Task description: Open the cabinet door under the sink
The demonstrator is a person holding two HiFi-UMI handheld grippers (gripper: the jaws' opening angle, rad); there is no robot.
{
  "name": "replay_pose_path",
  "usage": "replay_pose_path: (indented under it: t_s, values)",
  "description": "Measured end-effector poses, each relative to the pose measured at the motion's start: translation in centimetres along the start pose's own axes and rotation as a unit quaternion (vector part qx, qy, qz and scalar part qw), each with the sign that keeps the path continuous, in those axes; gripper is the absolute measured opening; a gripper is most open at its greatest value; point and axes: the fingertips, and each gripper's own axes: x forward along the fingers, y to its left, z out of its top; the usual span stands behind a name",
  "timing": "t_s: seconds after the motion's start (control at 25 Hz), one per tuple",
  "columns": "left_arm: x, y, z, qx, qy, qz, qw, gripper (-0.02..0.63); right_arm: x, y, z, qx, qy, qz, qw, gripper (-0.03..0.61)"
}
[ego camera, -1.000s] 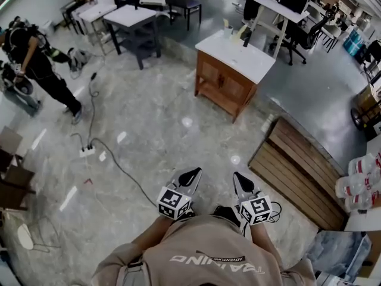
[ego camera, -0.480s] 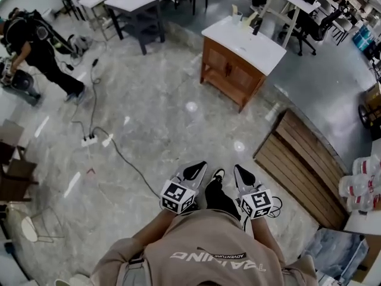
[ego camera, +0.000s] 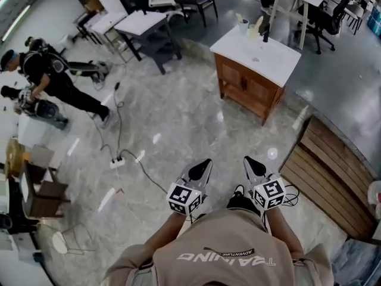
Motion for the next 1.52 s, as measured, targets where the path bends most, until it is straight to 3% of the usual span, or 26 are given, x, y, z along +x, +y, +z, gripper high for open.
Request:
replay_pose_path:
  t_s: [0.12,0.28,0.48,0.64,0.92,1.08,1.28,1.52]
  values:
    - [2.9,0.1,1.5,0.003,-0.002,0.002,1.0,0.017,1.3,-2.2,0.9,-0.009,0.003,0.023,1.0,0.002]
    - [5.8,-0.2,2.8,0.006,-0.02,0.009,0.9997,0.018,2.4,-4.4,-1.0,-0.056,0.052,0.044,0.996,0.002]
    - [8.4,0.6,3.2,0.014,-0.009,0.023,0.9996,0.018,3.1,-7.0,-1.7,-0.013,0.057,0.04,0.998,0.002]
    - [9.7,2.3,2.7,-0.007,0.004,0.028,0.9996,0.018,4.0,-8.7,-2.2,0.009,0.064,0.028,0.998,0.002]
    - [12.8,6.0,2.1,-0.013,0.009,0.016,0.9997,0.018,8.8,-8.7,-0.7,-0.038,0.072,0.054,0.995,0.002]
    - [15.5,9.5,1.6,-0.012,0.013,-0.005,0.9998,0.018,12.4,-10.5,0.6,-0.042,0.066,0.021,0.997,0.002]
    - [18.1,15.0,4.5,0.029,0.009,-0.034,0.999,0.018,16.9,-12.8,4.6,-0.037,0.044,-0.031,0.998,0.002]
    - [20.6,21.0,5.4,0.019,0.018,-0.067,0.9974,0.018,21.4,-14.6,9.0,-0.051,0.021,-0.092,0.994,0.002]
